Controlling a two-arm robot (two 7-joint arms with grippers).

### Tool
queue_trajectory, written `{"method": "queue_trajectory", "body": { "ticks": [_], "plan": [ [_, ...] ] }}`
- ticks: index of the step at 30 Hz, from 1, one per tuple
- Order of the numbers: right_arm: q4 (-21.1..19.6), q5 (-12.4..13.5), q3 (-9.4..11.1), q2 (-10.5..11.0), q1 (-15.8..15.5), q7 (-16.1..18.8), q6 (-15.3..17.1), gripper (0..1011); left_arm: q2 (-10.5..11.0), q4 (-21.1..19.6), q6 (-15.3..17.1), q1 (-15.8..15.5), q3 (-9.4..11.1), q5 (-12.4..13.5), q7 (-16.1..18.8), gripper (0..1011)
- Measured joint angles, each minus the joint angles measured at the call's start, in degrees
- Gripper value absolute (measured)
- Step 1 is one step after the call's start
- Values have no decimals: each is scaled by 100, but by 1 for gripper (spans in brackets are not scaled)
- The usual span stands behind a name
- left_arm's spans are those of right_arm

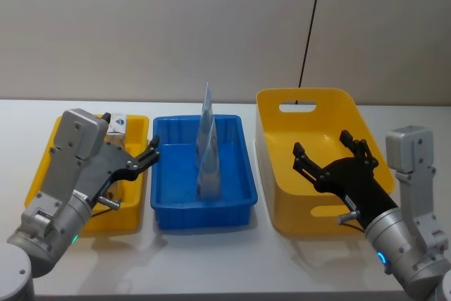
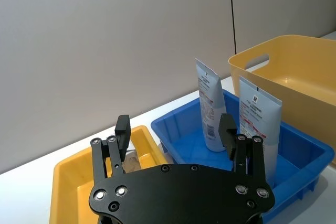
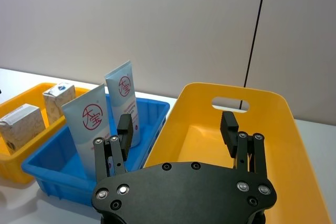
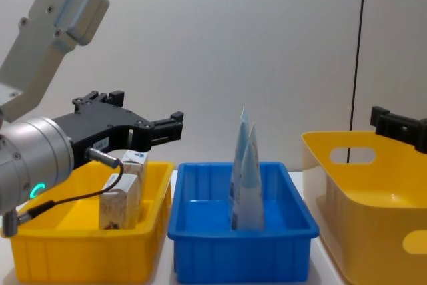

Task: Bimanual collaborative sorting of washing and personal care products

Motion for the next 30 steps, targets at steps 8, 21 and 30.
{"method": "queue_trajectory", "body": {
  "ticks": [8, 21, 30],
  "plan": [
    [0, 0, 0, 0, 0, 0, 0, 1002, 0, 0, 0, 0, 0, 0, 0, 1002],
    [0, 0, 0, 0, 0, 0, 0, 1002, 0, 0, 0, 0, 0, 0, 0, 1002],
    [0, 0, 0, 0, 0, 0, 0, 1002, 0, 0, 0, 0, 0, 0, 0, 1002]
  ]
}}
